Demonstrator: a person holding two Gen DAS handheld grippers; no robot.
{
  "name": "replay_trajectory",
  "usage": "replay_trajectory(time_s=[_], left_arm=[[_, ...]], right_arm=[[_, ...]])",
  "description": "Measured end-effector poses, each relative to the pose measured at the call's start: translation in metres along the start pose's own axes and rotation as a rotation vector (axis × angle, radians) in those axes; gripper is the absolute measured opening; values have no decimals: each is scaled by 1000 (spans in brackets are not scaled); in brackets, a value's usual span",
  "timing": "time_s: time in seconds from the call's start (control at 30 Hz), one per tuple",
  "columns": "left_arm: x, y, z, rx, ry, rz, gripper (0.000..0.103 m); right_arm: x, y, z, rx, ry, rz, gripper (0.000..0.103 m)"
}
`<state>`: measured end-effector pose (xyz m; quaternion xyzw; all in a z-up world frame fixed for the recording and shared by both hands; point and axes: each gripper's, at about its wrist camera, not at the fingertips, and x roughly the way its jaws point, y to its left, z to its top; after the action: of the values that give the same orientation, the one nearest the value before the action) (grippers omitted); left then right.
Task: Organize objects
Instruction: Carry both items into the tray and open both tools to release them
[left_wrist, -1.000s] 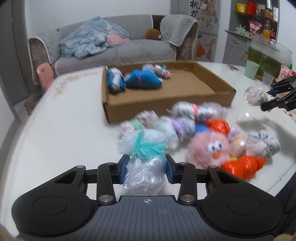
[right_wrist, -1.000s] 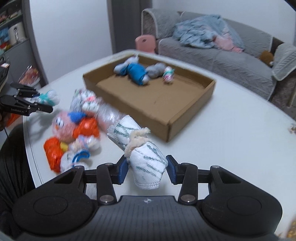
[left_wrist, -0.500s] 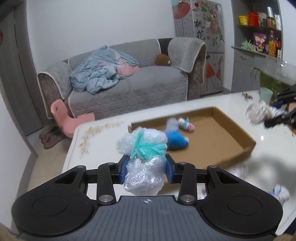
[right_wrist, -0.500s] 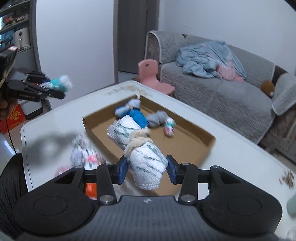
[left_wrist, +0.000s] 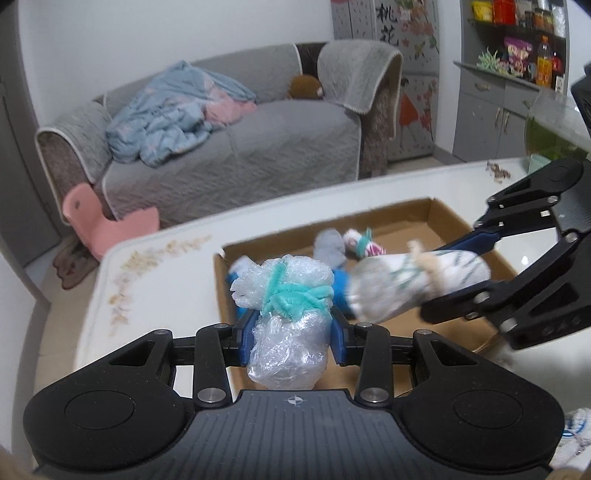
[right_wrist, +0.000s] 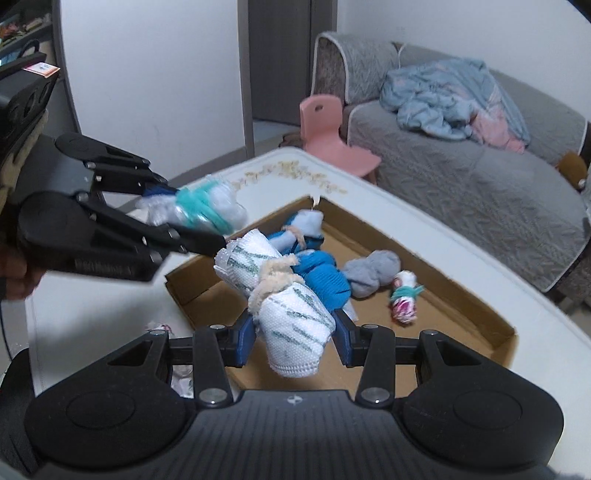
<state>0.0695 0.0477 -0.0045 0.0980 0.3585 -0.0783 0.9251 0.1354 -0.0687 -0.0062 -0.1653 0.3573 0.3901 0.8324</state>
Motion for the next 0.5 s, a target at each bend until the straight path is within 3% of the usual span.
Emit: replay_trajectory(time_s=[0.27,0.5], left_arm=[[46,7,-18,-43,75,-24,45],[64,8,-24,-47,113,-24,45]], right_arm=[[45,1,-8,27,75,-9,40],[60,6,-10,3,112,-28,40]])
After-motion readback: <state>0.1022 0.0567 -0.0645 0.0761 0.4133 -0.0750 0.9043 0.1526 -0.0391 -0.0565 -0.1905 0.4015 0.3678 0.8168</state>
